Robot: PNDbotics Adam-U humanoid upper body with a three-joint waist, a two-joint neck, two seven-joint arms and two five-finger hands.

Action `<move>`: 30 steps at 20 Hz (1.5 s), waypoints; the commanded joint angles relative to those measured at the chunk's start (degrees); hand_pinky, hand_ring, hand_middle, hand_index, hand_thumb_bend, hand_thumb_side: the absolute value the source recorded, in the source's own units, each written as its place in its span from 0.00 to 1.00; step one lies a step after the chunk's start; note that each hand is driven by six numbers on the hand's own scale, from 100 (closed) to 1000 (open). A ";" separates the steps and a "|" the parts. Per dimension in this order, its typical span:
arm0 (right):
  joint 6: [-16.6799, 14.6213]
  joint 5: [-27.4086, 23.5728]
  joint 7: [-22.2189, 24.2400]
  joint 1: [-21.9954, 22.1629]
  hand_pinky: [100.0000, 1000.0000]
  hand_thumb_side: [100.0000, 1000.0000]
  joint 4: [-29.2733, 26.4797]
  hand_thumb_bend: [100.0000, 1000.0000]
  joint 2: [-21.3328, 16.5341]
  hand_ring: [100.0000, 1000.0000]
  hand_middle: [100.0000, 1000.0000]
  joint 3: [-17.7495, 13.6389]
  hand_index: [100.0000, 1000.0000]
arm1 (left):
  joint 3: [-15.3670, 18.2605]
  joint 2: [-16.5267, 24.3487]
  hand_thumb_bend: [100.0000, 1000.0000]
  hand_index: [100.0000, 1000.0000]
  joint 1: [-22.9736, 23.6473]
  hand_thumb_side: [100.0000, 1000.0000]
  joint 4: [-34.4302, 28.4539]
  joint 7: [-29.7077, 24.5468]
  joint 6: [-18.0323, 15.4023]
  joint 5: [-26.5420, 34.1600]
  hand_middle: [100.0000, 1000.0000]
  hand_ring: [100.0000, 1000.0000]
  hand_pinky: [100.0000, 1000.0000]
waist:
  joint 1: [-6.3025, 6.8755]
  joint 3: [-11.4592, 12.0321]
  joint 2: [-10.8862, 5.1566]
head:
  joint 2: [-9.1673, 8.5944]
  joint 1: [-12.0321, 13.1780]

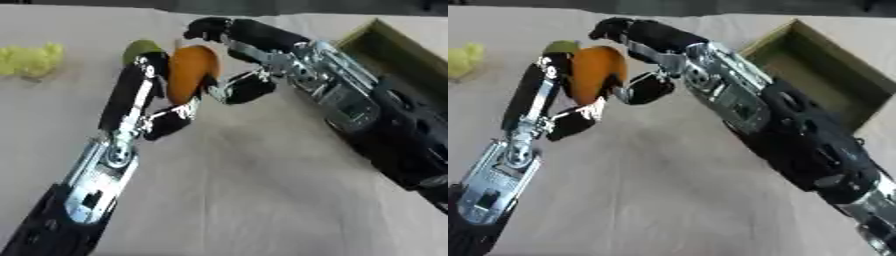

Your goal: Pick up the objects with one hand, pass them to the other hand, and then place them into the box on the other side of the table.

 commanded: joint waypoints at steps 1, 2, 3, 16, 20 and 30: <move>-0.57 -0.43 0.68 -1.01 0.93 0.18 0.06 0.00 -0.71 0.90 0.95 -0.72 0.95 | -0.36 0.17 0.00 0.37 -1.24 0.00 -1.60 -0.31 -0.20 -0.26 0.42 0.44 0.28 | 0.15 0.01 -0.82 | -0.56 -0.16; -0.96 -0.61 1.26 -1.00 0.94 0.18 0.22 0.00 -0.73 0.89 0.92 -0.72 0.94 | -0.38 0.23 0.00 0.37 -1.26 0.00 -1.62 -0.39 -0.19 -0.50 0.42 0.44 0.28 | 0.13 0.03 -0.82 | -0.53 -0.20; -1.31 -0.89 1.90 -1.00 0.94 0.19 0.40 0.00 -0.74 0.89 0.91 -0.76 0.94 | -0.38 0.27 0.00 0.37 -1.28 0.00 -1.63 -0.48 -0.18 -0.80 0.42 0.44 0.28 | 0.12 0.04 -0.83 | -0.50 -0.22; -1.27 -11.09 2.93 -0.91 0.93 0.13 1.79 0.00 -0.70 0.71 0.56 -1.49 0.68 | 0.20 0.04 0.01 0.39 -1.42 0.00 -1.09 -0.62 0.14 -3.82 0.42 0.45 0.30 | 0.05 0.06 -0.81 | -0.05 -0.19; 0.84 -13.89 0.45 -0.92 0.92 0.13 0.89 0.00 -1.01 0.68 0.53 -1.61 0.66 | 0.47 -0.06 0.15 0.43 -1.31 0.00 -0.67 0.38 1.04 -3.97 0.43 0.45 0.30 | 0.01 0.06 -0.89 | -0.02 -0.20; 4.56 -15.98 -2.45 -0.85 0.91 0.14 -3.55 0.00 -2.89 0.65 0.49 -2.45 0.62 | 1.05 0.39 0.50 0.60 -1.14 0.12 -0.63 3.77 3.69 -3.20 0.49 0.51 0.36 | 0.28 -0.56 -1.23 | -0.07 0.12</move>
